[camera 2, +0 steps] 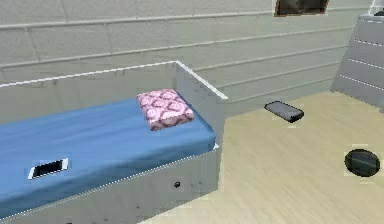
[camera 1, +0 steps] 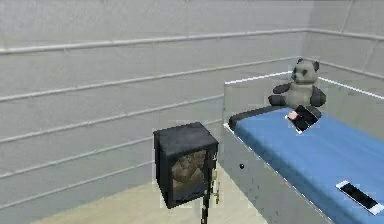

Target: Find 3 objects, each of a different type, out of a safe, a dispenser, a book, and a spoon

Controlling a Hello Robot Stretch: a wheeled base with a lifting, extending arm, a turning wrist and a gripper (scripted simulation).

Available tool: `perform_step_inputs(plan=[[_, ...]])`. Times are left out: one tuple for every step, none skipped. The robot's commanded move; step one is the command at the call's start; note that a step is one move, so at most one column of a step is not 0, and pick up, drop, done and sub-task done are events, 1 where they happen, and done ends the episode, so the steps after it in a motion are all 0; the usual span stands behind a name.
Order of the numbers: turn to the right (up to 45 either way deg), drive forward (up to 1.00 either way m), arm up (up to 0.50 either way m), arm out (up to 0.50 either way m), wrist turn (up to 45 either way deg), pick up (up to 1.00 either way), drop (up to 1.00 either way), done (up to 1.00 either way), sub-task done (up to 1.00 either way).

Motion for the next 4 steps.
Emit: perform_step_inputs(plan=[[0.0,0.0,0.0,0.0,0.0,0.0,0.0,0.0,1.0],[-45.0,0.0,0.0,0.0,0.0,0.0,0.0,0.0,0.0],[-45.0,0.0,0.0,0.0,0.0,0.0,0.0,0.0,0.0],[-36.0,0.0,0.0,0.0,0.0,0.0,0.0,0.0,0.0]])
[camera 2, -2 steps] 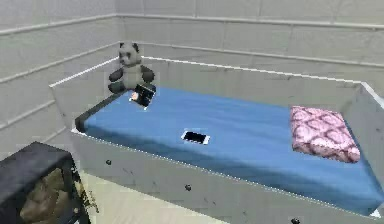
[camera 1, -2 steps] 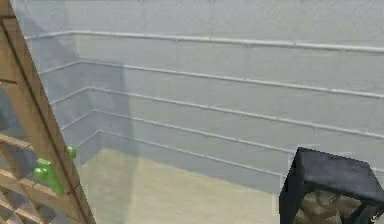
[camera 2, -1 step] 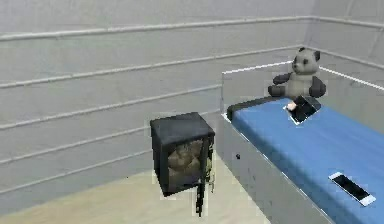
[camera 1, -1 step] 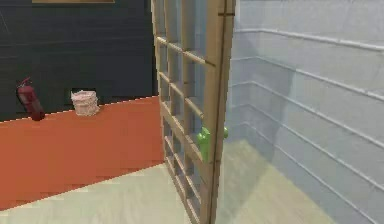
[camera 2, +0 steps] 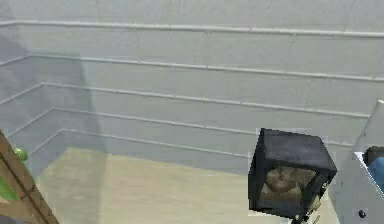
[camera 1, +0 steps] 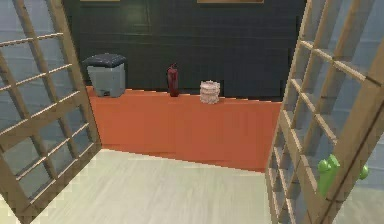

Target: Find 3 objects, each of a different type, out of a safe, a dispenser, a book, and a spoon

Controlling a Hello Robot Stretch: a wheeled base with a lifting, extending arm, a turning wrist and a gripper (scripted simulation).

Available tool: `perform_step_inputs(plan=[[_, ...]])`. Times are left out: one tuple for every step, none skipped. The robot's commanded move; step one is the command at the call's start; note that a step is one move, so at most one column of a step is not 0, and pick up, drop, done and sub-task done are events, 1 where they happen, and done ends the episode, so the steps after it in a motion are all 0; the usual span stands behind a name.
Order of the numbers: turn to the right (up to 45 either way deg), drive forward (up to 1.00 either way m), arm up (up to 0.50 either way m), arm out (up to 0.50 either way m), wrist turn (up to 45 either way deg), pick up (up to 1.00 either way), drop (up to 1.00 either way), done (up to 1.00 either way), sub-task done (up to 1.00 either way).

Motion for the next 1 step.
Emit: perform_step_inputs(plan=[[0.0,0.45,0.0,0.0,0.0,0.0,0.0,0.0,0.0]])
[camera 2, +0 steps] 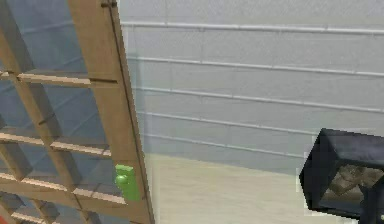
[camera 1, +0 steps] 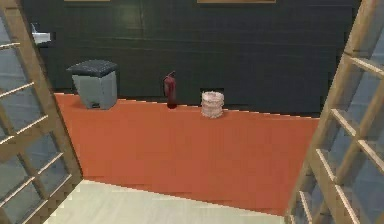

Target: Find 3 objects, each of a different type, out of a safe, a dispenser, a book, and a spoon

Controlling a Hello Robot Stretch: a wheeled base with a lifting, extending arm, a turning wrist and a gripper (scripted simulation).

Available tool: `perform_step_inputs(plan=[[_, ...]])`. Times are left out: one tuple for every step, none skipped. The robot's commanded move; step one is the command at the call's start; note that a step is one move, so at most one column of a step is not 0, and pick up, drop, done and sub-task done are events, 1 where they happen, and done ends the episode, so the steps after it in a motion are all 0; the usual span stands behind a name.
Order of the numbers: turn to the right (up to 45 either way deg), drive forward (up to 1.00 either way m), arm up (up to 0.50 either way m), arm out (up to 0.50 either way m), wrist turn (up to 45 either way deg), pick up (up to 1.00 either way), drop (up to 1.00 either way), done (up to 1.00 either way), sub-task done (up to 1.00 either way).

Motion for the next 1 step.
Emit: perform_step_inputs(plan=[[9.0,0.0,0.0,0.0,0.0,0.0,0.0,0.0,0.0]])
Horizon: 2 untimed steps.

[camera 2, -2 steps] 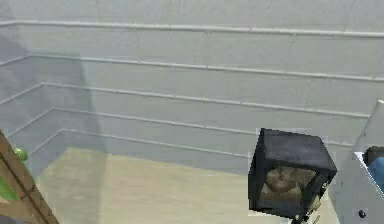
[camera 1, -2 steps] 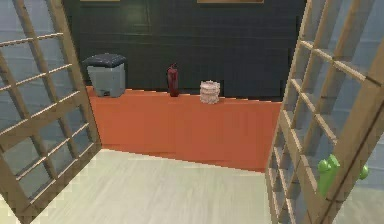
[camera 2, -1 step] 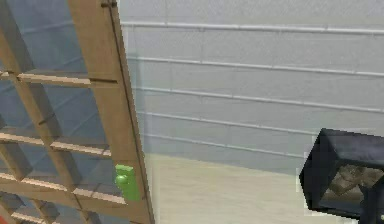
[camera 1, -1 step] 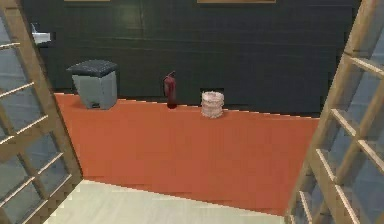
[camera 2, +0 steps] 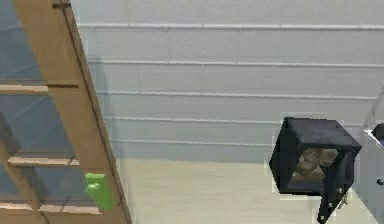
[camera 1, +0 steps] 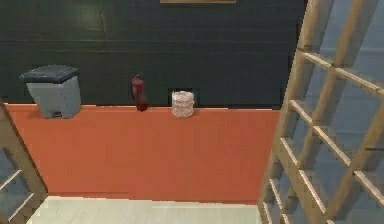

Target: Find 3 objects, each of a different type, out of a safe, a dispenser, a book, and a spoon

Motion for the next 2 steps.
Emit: perform_step_inputs(plan=[[0.0,1.0,0.0,0.0,0.0,0.0,0.0,0.0,0.0],[6.0,0.0,0.0,0.0,0.0,0.0,0.0,0.0,0.0]])
